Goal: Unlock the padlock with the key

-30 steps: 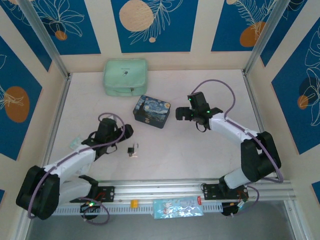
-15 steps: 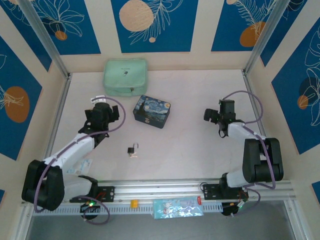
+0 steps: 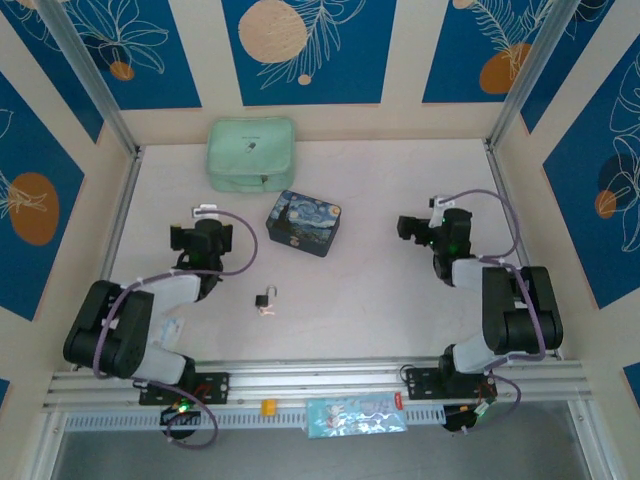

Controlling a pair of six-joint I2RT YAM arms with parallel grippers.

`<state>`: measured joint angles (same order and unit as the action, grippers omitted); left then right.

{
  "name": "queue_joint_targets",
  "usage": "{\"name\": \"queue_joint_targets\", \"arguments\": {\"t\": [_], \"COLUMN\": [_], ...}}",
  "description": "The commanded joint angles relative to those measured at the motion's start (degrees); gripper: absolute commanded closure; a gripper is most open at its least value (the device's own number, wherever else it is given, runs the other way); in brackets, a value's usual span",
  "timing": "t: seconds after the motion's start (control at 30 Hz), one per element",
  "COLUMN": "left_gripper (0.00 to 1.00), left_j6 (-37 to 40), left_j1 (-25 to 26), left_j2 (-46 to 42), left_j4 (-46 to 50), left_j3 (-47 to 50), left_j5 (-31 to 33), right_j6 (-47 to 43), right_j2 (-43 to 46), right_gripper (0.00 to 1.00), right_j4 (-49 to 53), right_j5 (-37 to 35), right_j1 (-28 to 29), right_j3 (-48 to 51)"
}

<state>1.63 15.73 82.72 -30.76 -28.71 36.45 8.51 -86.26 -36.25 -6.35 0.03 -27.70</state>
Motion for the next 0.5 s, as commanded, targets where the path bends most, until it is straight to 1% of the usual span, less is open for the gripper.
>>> {"name": "queue_joint_targets", "arguments": {"t": [0.0, 0.03, 0.07, 0.1, 0.13, 0.17, 0.23, 0.27, 0.3, 0.33, 0.43, 0.47], "left_gripper": [0.01, 0.01, 0.01, 0.00, 0.01, 0.01, 0.01, 0.01, 0.01, 0.00, 0.00, 0.00], "left_j6": [2.43, 3.09, 3.27, 3.36, 3.29, 3.06, 2.11, 1.14, -0.03, -0.70, -0.40, -0.59], "left_j1": [-1.16, -1.63, -1.73, -2.04, -2.39, -2.62, -4.18, -5.35, -6.10, -7.04, -9.05, -9.49], "left_j2": [2.28, 2.75, 2.95, 2.91, 2.80, 2.80, 4.03, 4.63, 3.88, 3.15, 3.25, 4.38], "left_j4": [-8.79, -9.47, -9.53, -9.43, -9.53, -10.34, -16.00, -18.31, -16.80, -17.09, -25.92, -30.14], "left_j3": [0.99, 0.78, 0.68, 0.70, 0.82, 1.27, 3.54, 4.41, 4.63, 5.30, 10.32, 12.07], "left_j5": [-1.06, -1.91, -2.81, -3.97, -5.03, -5.54, -6.74, -8.14, -9.41, -12.24, -20.84, -22.09], "right_j6": [-0.43, -0.62, -0.86, -1.00, -1.28, -1.52, -1.48, -1.52, -1.55, -1.57, -1.66, -1.66], "right_j2": [-1.33, -0.16, -1.52, -1.56, -0.61, -1.24, -0.85, -1.22, -0.99, -0.97, -0.92, -0.86], "right_gripper": [0.01, 0.01, 0.01, 0.01, 0.01, 0.01, 0.01, 0.01, 0.01, 0.01, 0.01, 0.01], "right_j4": [-14.29, -9.01, -13.69, -13.18, -9.36, -11.75, -10.07, -11.53, -10.73, -10.94, -11.36, -11.12], "right_j5": [-0.77, -1.40, -2.39, -3.40, -3.66, -3.87, -4.01, -4.29, -4.55, -4.46, -4.55, -4.57], "right_j1": [-0.76, -0.54, 0.02, 0.43, 0.49, 0.65, 0.76, 0.86, 0.94, 0.93, 1.02, 1.02], "right_j3": [5.40, 4.18, 5.22, 4.75, 3.96, 4.50, 4.03, 4.42, 4.16, 4.30, 4.50, 4.42]}}
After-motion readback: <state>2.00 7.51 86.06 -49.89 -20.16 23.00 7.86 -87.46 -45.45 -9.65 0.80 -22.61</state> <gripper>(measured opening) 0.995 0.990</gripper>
